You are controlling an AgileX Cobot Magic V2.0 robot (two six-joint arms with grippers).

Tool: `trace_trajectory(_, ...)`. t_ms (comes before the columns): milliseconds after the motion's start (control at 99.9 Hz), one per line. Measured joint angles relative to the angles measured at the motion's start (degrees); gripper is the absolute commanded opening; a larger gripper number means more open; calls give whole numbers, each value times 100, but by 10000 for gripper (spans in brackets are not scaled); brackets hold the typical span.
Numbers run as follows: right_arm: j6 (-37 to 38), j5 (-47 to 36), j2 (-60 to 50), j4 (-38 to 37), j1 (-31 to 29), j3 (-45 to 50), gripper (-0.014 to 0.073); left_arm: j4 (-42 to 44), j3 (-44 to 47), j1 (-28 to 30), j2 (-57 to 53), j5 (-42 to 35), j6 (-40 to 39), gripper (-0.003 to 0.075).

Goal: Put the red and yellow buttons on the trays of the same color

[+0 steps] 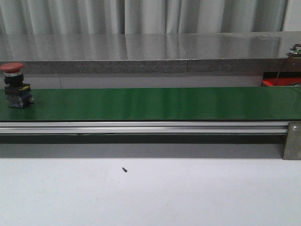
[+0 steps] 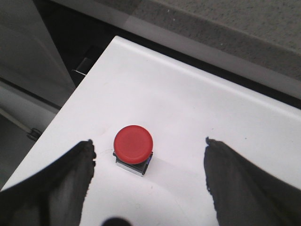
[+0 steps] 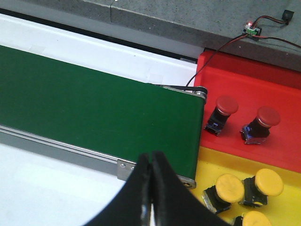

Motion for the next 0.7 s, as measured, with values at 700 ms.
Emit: trace_trajectory(700, 0, 0, 0, 0, 0, 0, -96, 194, -1172, 29, 1614, 0, 0, 489)
